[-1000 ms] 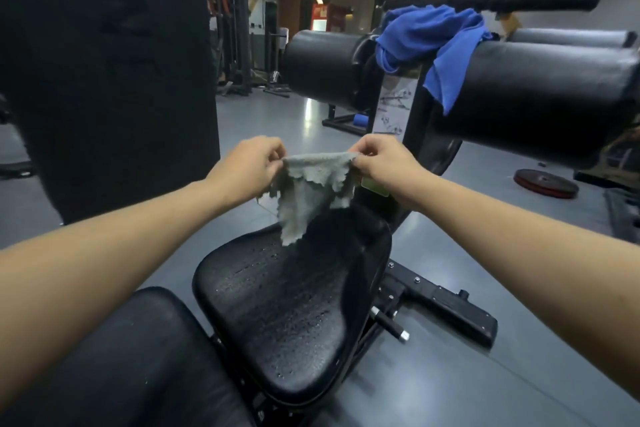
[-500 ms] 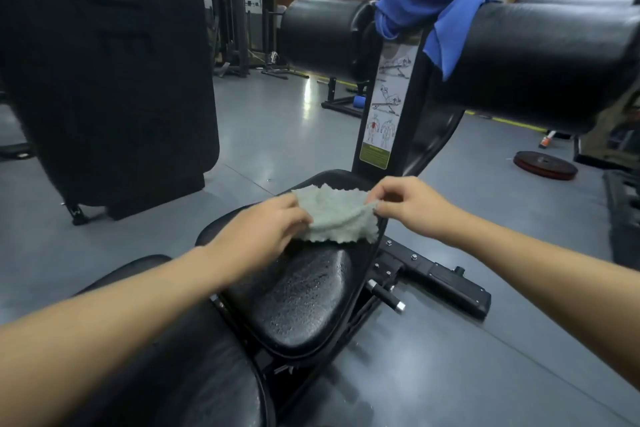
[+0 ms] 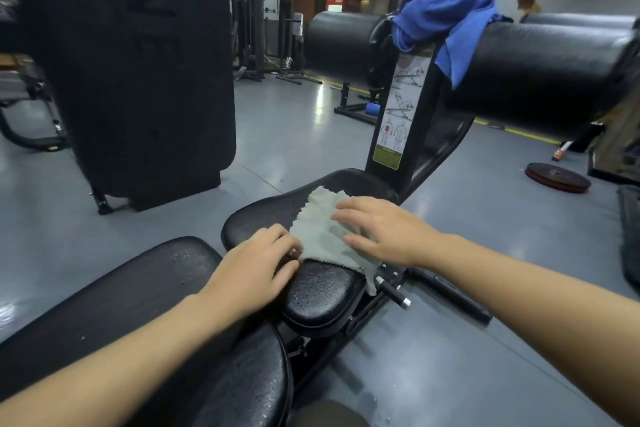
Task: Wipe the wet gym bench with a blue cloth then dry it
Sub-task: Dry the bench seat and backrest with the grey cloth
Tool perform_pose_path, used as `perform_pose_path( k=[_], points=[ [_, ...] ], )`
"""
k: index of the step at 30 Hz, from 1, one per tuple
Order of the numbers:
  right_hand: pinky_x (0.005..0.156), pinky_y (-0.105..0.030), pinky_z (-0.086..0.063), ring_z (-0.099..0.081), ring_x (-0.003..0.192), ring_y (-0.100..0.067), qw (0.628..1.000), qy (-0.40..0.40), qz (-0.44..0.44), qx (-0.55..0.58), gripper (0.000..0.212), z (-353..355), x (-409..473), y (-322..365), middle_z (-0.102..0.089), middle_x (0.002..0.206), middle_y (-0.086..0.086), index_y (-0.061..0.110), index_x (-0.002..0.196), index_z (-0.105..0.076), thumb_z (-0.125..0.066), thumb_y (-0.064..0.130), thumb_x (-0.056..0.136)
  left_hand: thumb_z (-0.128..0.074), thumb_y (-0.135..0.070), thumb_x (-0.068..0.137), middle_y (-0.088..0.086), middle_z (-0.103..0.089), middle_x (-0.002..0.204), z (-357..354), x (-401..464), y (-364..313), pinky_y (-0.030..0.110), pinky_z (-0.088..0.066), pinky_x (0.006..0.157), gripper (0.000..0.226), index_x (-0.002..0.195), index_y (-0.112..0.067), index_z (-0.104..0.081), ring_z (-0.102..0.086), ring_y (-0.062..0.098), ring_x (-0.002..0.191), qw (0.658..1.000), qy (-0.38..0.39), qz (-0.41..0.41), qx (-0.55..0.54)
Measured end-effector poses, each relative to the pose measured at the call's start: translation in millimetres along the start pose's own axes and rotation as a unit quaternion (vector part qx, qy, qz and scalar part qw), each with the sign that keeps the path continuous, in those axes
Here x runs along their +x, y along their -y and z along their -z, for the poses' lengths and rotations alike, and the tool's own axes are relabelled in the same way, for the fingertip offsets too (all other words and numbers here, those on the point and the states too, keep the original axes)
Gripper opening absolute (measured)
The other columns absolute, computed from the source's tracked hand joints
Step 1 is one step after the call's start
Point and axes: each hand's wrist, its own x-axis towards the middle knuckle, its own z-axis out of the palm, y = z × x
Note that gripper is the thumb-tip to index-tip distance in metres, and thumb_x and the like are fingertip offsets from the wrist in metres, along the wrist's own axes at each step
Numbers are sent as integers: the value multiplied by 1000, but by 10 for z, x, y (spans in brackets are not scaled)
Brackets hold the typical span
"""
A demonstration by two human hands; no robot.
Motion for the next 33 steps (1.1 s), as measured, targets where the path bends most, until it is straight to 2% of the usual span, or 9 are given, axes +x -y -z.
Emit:
perform_pose_path(
  k=[4, 7, 8, 11, 14, 17, 26, 29, 33],
  points=[
    [121, -33, -18, -26, 147, -17, 998, 50, 15, 17, 56, -240, 264, 2, -31, 161, 0, 25, 151, -40, -40, 51, 102, -55, -38, 93, -13, -48, 113, 1, -66, 260, 26, -46, 78, 23, 115, -29, -56, -50, 10, 102, 998, -8, 53, 21],
    [124, -37, -9, -17, 151, -14, 998, 62, 8, 15, 76, -346, 427, -11, -22, 165, 5, 31, 155, -30, -15, 73, 94, -56, -41, 94, -9, -45, 125, -12, 0, 536, 33, -49, 86, 35, 125, -26, -54, -46, 15, 115, 993, -5, 114, 13],
    [124, -37, -4, -12, 152, -12, 998, 62, 8, 4, 76, -373, 460, -14, -18, 166, 7, 34, 156, -26, -12, 74, 93, -56, -43, 95, -9, -44, 128, -23, 30, 613, 33, -48, 89, 38, 128, -26, -53, -43, 16, 119, 991, -2, 131, 4],
    [122, -37, 7, 2, 153, -10, 998, 62, 7, -24, 68, -446, 542, -32, -5, 167, 12, 39, 158, -14, -19, 67, 96, -50, -52, 96, -10, -42, 131, -105, 91, 770, 35, -47, 91, 41, 132, -31, -49, -38, 14, 125, 987, 11, 161, -22],
    [124, -41, 6, 5, 153, -10, 997, 63, 3, -43, 70, -460, 675, -145, 0, 167, 12, 40, 158, -9, -15, 70, 95, -45, -57, 95, -15, -38, 130, -215, 94, 853, 40, -48, 92, 41, 130, -37, -46, -33, 10, 128, 985, 6, 168, -46],
    [124, -45, 1, 1, 154, -11, 996, 64, -22, -49, 69, -444, 883, -349, -2, 168, 10, 40, 158, -8, -14, 70, 97, -44, -60, 94, -20, -36, 131, -247, 74, 949, 37, -46, 96, 43, 132, -41, -45, -31, 6, 128, 984, 16, 161, -69],
    [122, -46, -13, -22, 149, -18, 993, 75, -63, -68, 68, -375, 1323, -623, -31, 160, 7, 39, 153, -27, -13, 72, 95, -31, -70, 90, -22, -35, 133, -231, 16, 982, 40, -51, 90, 53, 135, -44, -42, -32, 4, 127, 988, 4, 142, -54],
    [122, -47, -12, -19, 150, -19, 992, 72, -79, -73, 69, -369, 1265, -593, -28, 162, 6, 39, 154, -25, -12, 73, 95, -32, -69, 90, -22, -36, 133, -206, 9, 952, 42, -51, 90, 52, 135, -43, -43, -32, 4, 127, 988, 3, 143, -54],
    [123, -49, -4, -7, 153, -20, 991, 63, -103, -64, 70, -407, 1038, -425, -12, 167, 3, 38, 157, -14, -15, 71, 96, -32, -69, 91, -22, -36, 132, -178, 2, 913, 42, -51, 91, 53, 135, -42, -43, -32, 4, 127, 987, 7, 147, -56]
  ],
)
